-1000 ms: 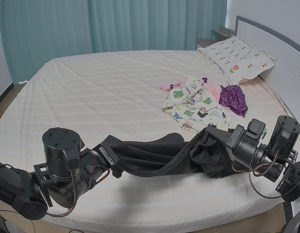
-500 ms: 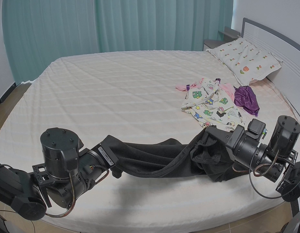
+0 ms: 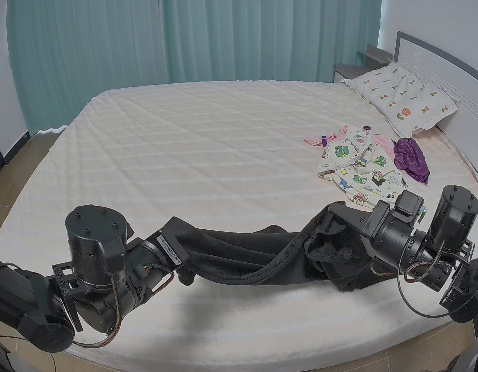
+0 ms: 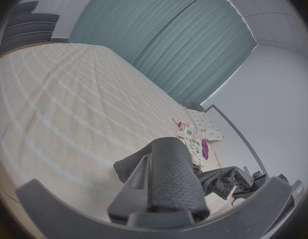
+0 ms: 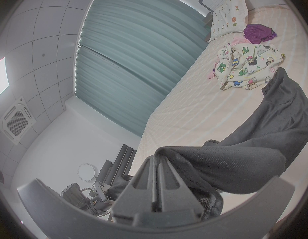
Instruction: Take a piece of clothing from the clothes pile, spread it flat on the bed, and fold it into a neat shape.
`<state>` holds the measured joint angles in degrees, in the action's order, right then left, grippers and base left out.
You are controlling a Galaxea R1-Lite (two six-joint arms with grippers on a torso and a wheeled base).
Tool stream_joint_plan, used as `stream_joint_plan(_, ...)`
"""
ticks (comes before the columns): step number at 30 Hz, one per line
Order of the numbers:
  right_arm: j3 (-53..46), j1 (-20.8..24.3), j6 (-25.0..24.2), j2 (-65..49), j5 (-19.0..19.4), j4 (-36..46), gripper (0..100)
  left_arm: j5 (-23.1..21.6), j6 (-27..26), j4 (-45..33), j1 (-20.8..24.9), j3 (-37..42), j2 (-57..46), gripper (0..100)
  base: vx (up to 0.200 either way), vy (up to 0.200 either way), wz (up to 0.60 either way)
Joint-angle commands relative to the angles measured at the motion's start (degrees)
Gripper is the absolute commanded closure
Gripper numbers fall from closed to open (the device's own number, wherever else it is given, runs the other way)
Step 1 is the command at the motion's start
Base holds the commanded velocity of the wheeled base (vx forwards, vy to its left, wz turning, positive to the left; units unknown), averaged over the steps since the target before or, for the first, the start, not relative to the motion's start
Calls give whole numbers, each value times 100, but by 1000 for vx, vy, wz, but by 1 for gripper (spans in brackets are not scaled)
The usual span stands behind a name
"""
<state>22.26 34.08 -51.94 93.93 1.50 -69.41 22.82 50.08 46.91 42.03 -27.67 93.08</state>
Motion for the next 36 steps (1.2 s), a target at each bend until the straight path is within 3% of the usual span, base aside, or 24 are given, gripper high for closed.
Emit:
stream_joint_plan(1,-2,-7,0,-32,-1,-2,100,3,2,11,7,-1,26,100,0,0,0)
stream_joint_plan(11,-11,2,9,-68,-62,7,100,-6,19,11,7,-1,35,100,0,0,0)
stream_joint_plan(28,-99,63,53,-252,-53,7,100,3,19,2,209,43,-26,100,-200,0,0)
stream_joint_plan(36,-275,467,299,-991,-27,-2,100,12,-42,-50,262,34,-633,100,-200,0,0)
